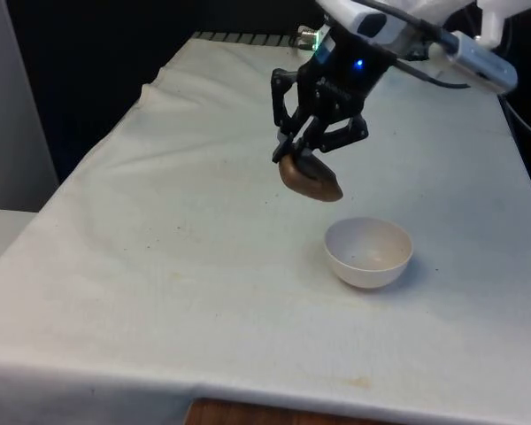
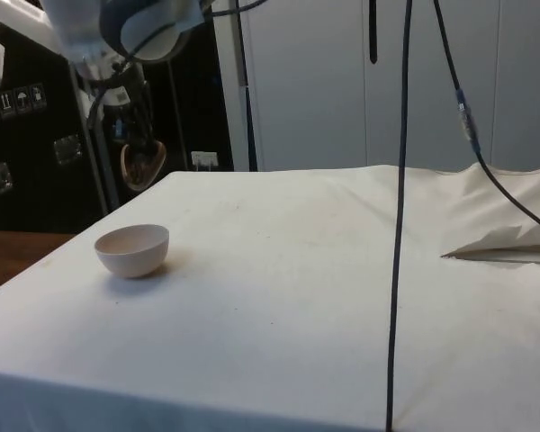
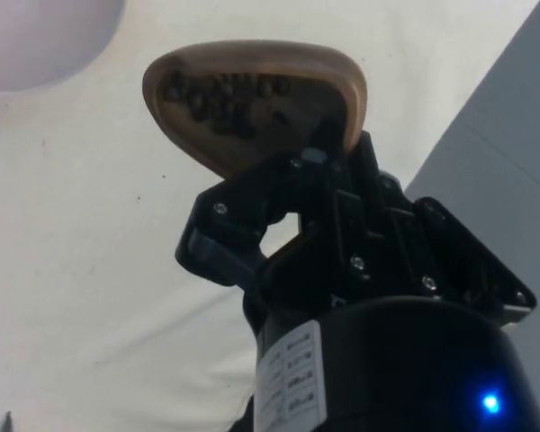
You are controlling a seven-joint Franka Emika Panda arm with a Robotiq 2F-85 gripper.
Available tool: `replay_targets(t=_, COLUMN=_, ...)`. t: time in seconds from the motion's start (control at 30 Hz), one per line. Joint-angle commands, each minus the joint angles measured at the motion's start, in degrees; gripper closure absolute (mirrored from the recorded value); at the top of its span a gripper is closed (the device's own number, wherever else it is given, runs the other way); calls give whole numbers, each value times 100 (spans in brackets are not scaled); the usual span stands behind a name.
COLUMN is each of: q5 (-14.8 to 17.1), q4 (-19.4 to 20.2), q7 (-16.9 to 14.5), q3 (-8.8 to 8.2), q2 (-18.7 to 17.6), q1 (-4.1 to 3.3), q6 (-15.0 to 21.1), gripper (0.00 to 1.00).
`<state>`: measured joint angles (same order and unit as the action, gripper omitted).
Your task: Pour the coffee beans from the cup into the bowl.
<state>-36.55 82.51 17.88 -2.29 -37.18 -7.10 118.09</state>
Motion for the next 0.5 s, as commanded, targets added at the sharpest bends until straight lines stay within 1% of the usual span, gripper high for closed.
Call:
replay_targets(t=0.0, q5=-74, q4=-34, q7=63, q3=-11, q2=-23, q1=-46, q6=-63, gripper=100)
replay_targets(t=0.07, q5=-178, q4=-34, q7=143, q3=29, q2=-34, q1=-46, q6=-97, gripper=100)
replay_targets(t=0.1, q5=-172, q4=0, q7=132, q3=63, q2=-17, q1=-6, q6=-46, gripper=100)
replay_targets(t=0.13, q5=-229, q4=-34, q7=183, q3=46, q2=-40, q1=-46, q6=-115, gripper=100)
replay_targets(t=0.17, q5=-281, q4=-34, q7=223, q3=69, q2=-46, q1=-52, q6=-132, gripper=100)
replay_targets(t=0.3, q5=-521, q4=-34, q7=424, q3=178, q2=-74, q1=-63, q6=-229, gripper=100)
replay_targets(t=0.37, q5=-607, q4=-40, q7=504, q3=229, q2=-86, q1=-57, q6=-275, gripper=100)
replay_targets(t=0.4, q5=-619, q4=0, q7=504, q3=269, q2=-57, q1=-17, q6=-235, gripper=100)
replay_targets(t=0.43, q5=-647, q4=-40, q7=544, q3=258, q2=-92, q1=-63, q6=-298, gripper=100)
replay_targets(t=0.47, q5=-688, q4=-40, q7=584, q3=286, q2=-97, q1=-63, q6=-315, gripper=100)
